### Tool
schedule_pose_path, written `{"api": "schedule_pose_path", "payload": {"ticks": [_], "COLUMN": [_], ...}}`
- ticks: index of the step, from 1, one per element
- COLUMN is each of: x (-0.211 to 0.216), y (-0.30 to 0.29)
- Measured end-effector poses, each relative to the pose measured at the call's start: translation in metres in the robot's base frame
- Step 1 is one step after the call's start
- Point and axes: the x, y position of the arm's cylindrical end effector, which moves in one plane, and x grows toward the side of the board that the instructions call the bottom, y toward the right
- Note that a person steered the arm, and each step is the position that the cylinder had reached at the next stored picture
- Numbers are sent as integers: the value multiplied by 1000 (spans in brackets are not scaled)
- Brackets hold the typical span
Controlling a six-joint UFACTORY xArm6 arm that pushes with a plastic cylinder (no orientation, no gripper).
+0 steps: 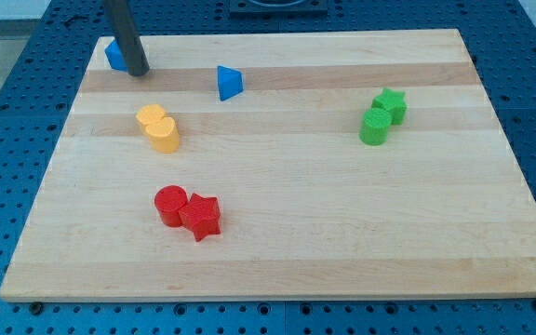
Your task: Move the blue cube to the top left
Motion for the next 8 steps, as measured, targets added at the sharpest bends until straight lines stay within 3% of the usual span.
{"api": "schedule_pose_path", "payload": {"ticks": [2,6,8], "x": [-29,25,-1], "y": [0,-8,-23]}}
